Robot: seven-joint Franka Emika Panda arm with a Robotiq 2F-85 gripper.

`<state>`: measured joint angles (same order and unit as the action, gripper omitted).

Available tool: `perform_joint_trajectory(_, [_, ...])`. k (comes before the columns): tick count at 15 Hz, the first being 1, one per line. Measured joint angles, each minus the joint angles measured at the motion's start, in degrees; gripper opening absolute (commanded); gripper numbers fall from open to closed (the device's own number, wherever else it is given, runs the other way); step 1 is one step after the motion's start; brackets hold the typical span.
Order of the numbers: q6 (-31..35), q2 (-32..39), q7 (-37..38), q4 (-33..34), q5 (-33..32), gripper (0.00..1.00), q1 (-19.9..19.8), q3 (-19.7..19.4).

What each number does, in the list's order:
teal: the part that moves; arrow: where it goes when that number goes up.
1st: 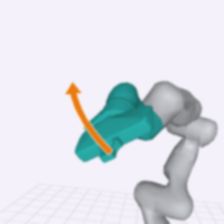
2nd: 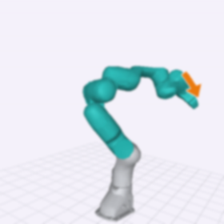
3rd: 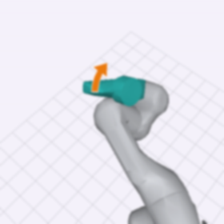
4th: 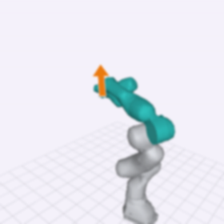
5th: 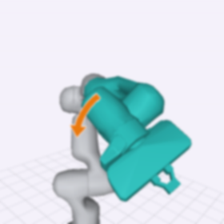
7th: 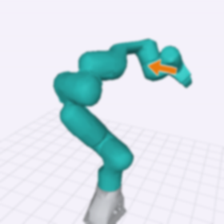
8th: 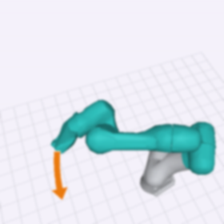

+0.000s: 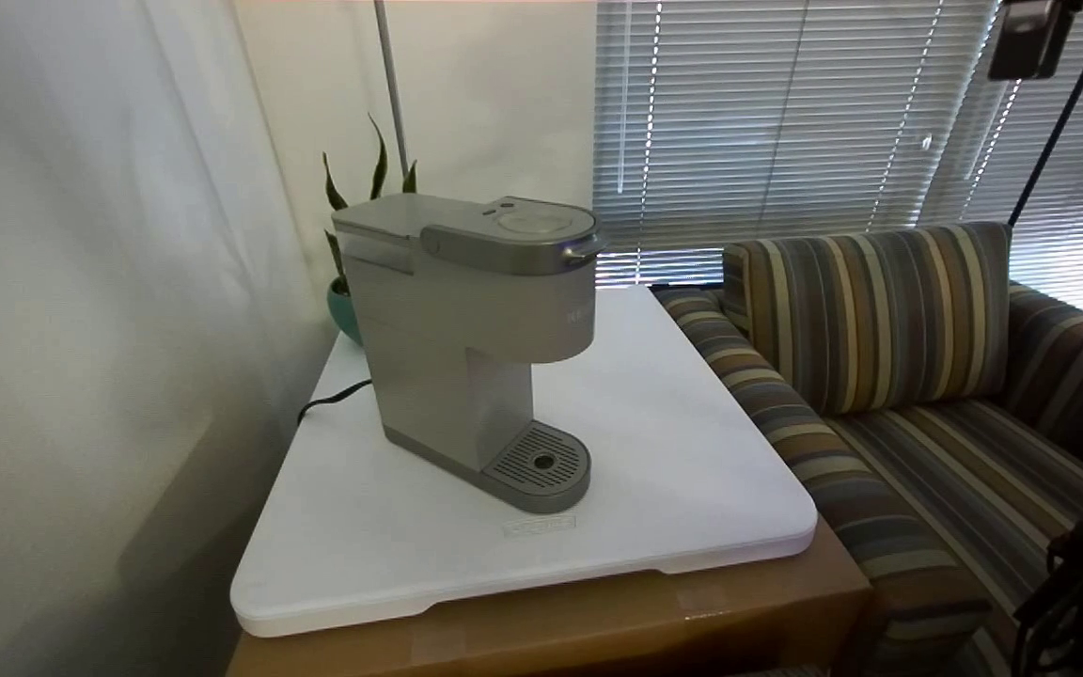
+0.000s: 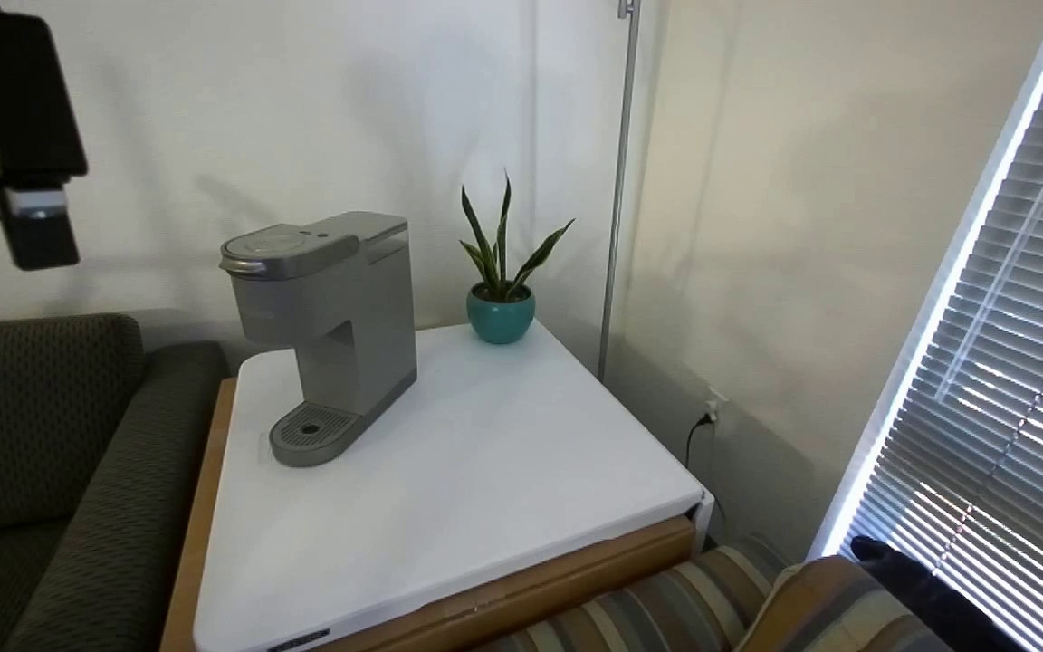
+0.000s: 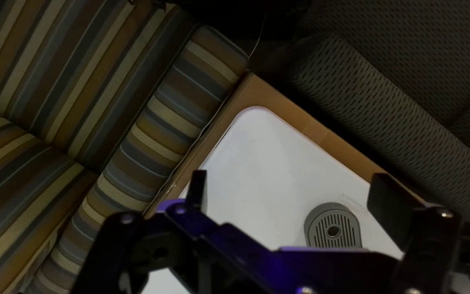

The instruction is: Open the grey coffee maker

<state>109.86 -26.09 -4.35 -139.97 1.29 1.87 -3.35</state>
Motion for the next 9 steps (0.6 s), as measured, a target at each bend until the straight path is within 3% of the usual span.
perform_joint_trajectory(3, [3.1,3.6,-1.1,0.6,1.8,1.0,1.1,0.2])
perform_joint_trajectory(9, [4.1,3.0,1.4,0.4,1.9,1.0,0.9,0.6])
